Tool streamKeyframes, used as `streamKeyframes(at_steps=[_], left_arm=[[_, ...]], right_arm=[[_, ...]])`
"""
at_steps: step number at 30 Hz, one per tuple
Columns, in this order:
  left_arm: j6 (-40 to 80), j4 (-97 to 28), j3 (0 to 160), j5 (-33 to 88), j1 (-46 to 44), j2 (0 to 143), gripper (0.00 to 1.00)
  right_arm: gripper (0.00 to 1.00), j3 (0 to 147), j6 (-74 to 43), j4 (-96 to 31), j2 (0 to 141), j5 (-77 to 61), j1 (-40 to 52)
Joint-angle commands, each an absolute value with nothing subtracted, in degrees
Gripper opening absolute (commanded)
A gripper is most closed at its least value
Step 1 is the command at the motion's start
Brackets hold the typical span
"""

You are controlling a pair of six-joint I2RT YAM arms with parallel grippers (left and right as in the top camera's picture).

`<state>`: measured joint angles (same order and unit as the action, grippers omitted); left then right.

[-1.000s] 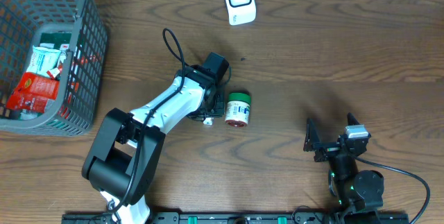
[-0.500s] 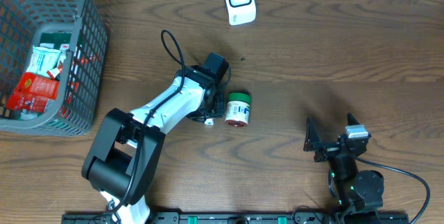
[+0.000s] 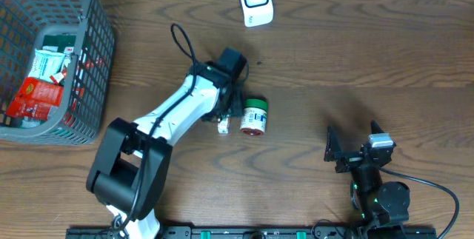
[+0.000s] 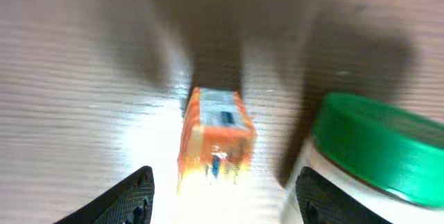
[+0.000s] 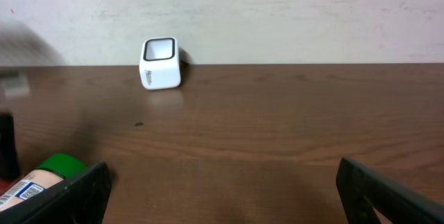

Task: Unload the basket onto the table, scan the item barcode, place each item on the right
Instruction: 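Lower the tissue pack and stand it upright left of the jar, then release the tissue pack and move the left gripper into the basket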

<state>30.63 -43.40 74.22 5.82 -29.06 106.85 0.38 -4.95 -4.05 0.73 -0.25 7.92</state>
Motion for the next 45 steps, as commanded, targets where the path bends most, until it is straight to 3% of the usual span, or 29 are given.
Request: streamKeyframes(at_steps=[1,9,18,24,32,45], left_arm=[[26.6,-48.7,83.2,0.7,-29.0,102.5,0.66],[22.2,-63.4,104.9,-10.2,-23.8,100.1,0.68],[21.5,-66.4,118.2,-12.7,-4.3,99.2,0.67],[25.4,-67.2,117.6,-12.7,12.4,99.0,0.71],[37.5,-67.2,112.1,-12.7,26.6,99.2,0.72],[41.2,-61.7,100.5,-12.7,31.0,101.8,0.72]], right_arm=[[0.99,0.3,-4.2,-4.3,0.6,-0.3,7.5],[0.99,0.3,-4.2,-4.3,0.6,-0.3,7.5],[0.99,0.3,-4.2,-4.3,0.6,-0.3,7.5],[0.99,0.3,-4.2,-4.3,0.6,-0.3,7.5],[0.99,0.3,-4.2,-4.3,0.6,-0.3,7.5],[0.99,0.3,-4.2,-4.3,0.6,-0.3,7.5]])
